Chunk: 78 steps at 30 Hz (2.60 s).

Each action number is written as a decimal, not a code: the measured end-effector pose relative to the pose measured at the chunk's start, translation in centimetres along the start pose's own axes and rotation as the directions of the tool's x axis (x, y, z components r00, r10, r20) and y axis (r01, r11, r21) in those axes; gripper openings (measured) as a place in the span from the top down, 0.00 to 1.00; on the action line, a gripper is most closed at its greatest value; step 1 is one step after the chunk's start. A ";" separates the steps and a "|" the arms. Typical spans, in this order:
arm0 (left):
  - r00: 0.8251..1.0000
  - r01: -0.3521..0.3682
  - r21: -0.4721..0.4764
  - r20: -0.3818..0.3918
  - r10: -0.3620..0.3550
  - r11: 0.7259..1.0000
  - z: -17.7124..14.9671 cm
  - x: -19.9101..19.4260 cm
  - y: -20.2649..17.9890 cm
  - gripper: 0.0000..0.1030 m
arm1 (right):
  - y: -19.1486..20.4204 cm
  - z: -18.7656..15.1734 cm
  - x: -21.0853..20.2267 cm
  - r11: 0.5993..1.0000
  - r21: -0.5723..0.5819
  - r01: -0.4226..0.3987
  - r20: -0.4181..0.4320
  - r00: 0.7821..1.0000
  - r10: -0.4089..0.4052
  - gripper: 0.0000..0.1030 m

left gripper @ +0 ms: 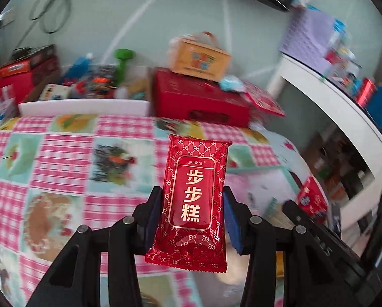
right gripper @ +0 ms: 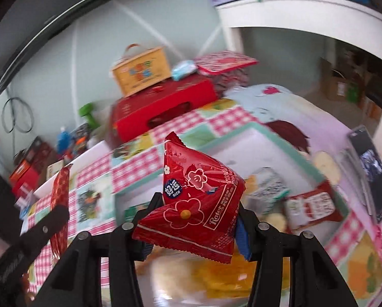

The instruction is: Organize snacks

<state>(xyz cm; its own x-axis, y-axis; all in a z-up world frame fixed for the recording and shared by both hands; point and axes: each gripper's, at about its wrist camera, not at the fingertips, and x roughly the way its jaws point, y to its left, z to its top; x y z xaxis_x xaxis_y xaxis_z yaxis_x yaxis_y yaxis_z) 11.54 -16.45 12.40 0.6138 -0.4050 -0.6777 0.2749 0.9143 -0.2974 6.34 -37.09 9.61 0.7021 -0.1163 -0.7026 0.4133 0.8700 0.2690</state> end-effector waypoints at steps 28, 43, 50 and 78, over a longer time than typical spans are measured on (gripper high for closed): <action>0.992 0.063 0.075 -0.117 -0.054 0.995 -2.6 4.1 -5.4 0.49 | -3.9 0.1 2.1 0.999 0.027 0.046 -0.068 0.997 -0.044 0.47; 0.994 -0.044 0.060 -0.093 0.050 0.997 -1.9 2.0 -3.9 0.29 | -3.5 -0.3 3.1 0.999 -0.001 0.052 -0.107 0.993 -0.052 0.07; 0.967 -0.239 0.064 -0.072 0.244 0.969 -2.4 1.6 -1.3 0.09 | -2.0 -0.5 1.7 0.995 -0.068 0.075 -0.049 0.996 -0.078 0.00; 0.870 -0.447 0.081 -0.193 0.454 0.891 -10.8 -3.4 5.2 0.09 | 2.2 -10.2 -5.2 0.972 -0.233 -0.032 -0.115 0.993 0.005 0.00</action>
<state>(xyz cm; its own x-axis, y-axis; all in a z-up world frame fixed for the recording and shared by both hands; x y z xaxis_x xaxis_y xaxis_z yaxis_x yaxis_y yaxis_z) 2.91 -10.26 5.91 0.5160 0.0635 -0.8543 0.0304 0.9953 0.0923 -2.33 -29.67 7.14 0.6323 -0.0562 -0.7727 0.2442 0.9610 0.1300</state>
